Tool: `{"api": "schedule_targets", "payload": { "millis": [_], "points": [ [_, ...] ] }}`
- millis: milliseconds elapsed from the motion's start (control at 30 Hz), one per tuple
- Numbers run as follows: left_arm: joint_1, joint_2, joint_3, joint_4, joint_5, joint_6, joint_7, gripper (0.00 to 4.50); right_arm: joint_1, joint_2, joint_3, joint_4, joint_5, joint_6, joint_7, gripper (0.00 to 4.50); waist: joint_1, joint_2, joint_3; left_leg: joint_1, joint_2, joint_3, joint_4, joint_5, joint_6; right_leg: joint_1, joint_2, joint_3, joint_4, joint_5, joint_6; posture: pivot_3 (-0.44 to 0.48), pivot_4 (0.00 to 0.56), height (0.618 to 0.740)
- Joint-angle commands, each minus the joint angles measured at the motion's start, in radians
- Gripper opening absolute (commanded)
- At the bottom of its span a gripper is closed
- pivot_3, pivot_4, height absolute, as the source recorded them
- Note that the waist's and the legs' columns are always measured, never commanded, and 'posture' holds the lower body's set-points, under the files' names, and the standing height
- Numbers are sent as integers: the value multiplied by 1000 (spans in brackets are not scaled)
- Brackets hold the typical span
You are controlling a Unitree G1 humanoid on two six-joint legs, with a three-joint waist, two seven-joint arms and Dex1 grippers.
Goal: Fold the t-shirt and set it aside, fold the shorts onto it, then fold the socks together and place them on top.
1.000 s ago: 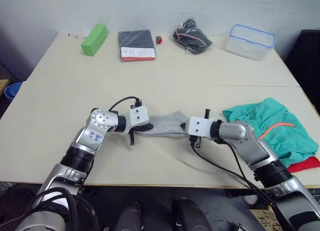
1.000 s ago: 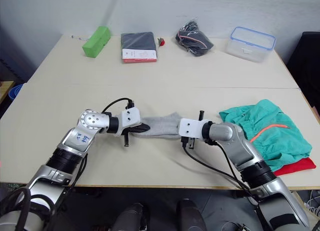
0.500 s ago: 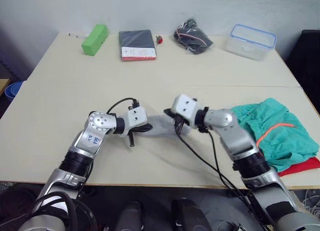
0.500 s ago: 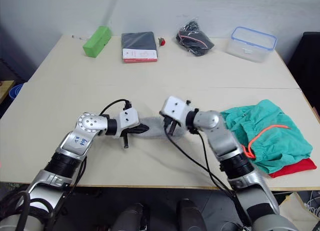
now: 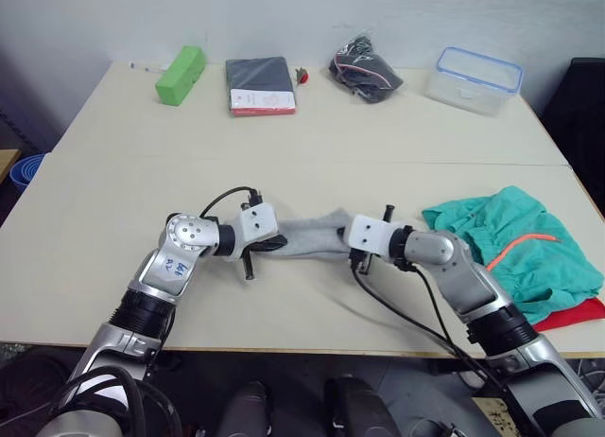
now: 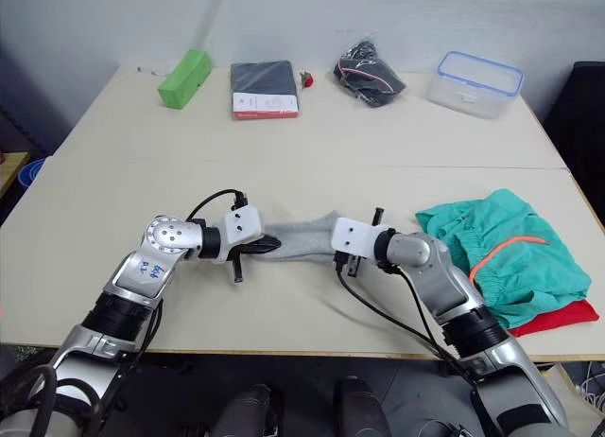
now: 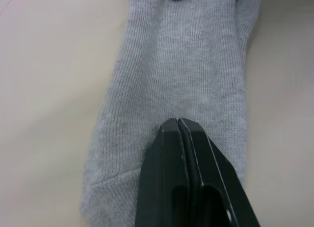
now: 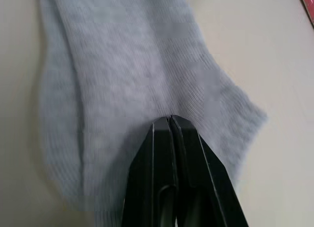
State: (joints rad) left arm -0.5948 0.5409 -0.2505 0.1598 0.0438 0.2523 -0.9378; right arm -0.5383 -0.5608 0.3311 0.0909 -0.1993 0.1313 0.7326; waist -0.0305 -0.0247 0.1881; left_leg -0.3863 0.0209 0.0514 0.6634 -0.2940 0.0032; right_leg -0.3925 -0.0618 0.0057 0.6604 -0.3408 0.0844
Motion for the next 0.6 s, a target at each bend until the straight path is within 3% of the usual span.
{"api": "schedule_targets", "payload": {
  "millis": [33,200,400,500,600],
  "points": [
    [48,31,4,11,11,25,1,34,-1,51,-80,-58,105,121,17,57,-6,0,0,0,0,0,0,0,0,0,0,0,0,0,0,0,150,740],
    [62,18,63,-58,-40,97,24,34,-25,155,-87,-145,208,241,54,57,-18,0,0,0,2,0,-1,1,-1,-1,2,0,1,0,0,0,150,740],
    [81,26,150,-197,-127,261,59,34,-28,143,45,-44,91,135,64,57,-14,0,0,-1,1,-1,-1,0,-1,-2,1,-1,0,0,0,0,150,740],
    [108,43,231,-274,-199,380,74,663,-35,138,100,27,26,59,56,0,-18,0,0,-2,1,-1,-1,0,-1,-3,0,0,0,0,0,0,150,740],
    [188,82,381,-390,-304,538,85,1629,-30,153,123,79,9,24,62,0,-26,0,0,-1,1,-1,-2,0,-1,-2,1,0,0,0,0,0,150,740]
  ]
}}
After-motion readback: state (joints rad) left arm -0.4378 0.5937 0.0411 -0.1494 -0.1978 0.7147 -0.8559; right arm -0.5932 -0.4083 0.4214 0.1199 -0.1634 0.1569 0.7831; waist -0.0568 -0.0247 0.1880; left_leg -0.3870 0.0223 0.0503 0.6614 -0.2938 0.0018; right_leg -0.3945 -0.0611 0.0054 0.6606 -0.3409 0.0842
